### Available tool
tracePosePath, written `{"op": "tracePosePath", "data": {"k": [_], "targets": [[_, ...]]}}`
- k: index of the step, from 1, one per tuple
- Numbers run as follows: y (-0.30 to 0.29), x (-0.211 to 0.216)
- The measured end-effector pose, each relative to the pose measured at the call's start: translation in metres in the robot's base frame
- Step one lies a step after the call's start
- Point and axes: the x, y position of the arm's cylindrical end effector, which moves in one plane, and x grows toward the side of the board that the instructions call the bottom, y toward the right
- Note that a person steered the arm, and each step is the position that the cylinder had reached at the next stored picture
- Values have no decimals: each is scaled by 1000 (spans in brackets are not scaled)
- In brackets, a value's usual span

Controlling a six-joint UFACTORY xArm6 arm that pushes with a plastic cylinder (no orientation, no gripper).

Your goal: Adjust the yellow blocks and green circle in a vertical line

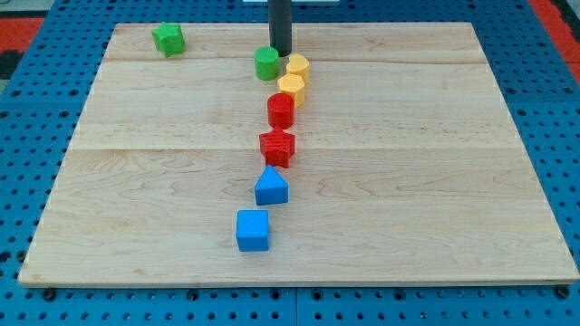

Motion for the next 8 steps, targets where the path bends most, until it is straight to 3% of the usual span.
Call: {"op": "tracePosePath", "data": {"k": [1,2,8], "targets": [[37,-13],[52,9],[23,118]]}}
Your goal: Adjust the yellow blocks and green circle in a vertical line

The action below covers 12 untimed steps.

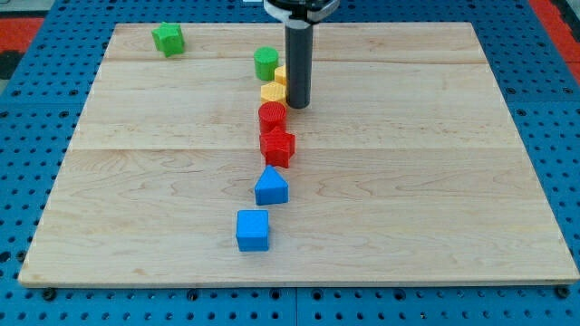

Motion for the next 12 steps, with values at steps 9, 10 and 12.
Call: {"op": "tracePosePath", "data": {"k": [9,10,12], "targets": [[-112,-117],[-106,-94],[-53,-94]]}}
